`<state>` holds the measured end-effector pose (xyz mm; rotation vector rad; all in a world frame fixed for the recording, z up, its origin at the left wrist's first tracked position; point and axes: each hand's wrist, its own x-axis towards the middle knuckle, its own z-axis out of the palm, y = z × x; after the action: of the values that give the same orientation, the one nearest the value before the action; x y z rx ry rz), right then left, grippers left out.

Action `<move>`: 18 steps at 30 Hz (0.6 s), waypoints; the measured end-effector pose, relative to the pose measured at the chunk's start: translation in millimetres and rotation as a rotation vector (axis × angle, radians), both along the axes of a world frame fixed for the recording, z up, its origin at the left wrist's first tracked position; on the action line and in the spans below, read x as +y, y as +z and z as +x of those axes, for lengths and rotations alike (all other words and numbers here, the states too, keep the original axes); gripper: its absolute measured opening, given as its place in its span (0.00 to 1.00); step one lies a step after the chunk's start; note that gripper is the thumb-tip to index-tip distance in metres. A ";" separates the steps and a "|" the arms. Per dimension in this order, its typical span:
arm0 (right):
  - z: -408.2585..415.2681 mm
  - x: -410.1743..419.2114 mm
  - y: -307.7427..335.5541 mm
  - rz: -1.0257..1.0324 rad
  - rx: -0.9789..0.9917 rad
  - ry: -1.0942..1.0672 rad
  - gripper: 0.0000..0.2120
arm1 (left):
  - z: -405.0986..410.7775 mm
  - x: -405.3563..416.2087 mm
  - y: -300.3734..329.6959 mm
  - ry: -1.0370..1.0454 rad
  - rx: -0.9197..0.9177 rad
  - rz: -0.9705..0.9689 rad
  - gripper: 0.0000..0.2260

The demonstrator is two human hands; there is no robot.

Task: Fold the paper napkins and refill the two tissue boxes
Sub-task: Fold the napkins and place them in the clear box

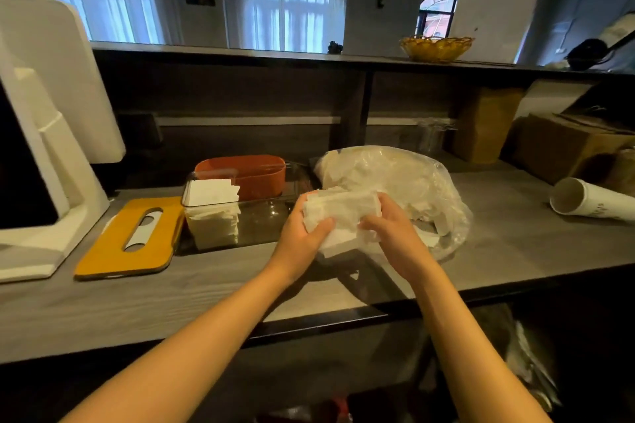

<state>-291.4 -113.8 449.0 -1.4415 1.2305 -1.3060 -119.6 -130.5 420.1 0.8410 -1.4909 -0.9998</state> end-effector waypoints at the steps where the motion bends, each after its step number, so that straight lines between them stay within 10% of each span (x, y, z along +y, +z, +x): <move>1: 8.8 5.9 -2.3 -0.006 0.023 0.033 0.20 | 13.9 7.1 0.5 0.014 -0.057 -0.027 0.19; 11: 98.7 21.6 -23.0 -0.098 0.149 0.105 0.25 | 110.8 42.1 -6.1 0.289 -0.304 -0.050 0.19; 18: 136.3 18.4 -37.6 0.049 -0.202 0.053 0.26 | 95.9 41.3 -16.0 0.359 -0.180 0.117 0.19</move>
<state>-155.1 -95.4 411.4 -1.2655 1.0763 -1.3405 -23.7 -89.2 404.1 1.2601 -1.3739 -0.7630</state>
